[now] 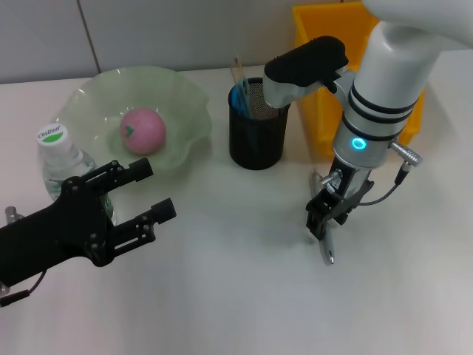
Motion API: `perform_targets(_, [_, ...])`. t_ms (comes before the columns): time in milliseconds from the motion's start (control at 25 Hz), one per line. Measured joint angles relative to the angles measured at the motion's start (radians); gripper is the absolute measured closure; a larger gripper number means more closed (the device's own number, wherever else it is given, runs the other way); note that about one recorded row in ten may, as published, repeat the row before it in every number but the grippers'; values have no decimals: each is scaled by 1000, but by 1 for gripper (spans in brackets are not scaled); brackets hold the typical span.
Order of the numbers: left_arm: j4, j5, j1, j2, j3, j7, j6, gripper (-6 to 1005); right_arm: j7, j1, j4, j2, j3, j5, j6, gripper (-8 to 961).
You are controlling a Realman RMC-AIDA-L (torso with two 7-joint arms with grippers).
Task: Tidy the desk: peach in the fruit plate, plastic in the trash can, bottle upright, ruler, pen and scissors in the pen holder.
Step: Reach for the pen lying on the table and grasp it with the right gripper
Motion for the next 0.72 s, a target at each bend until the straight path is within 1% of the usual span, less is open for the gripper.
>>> perform_targets(720, [0,0,0,0,0,5,0,289,0,5,19,0,-15,-1,2,524])
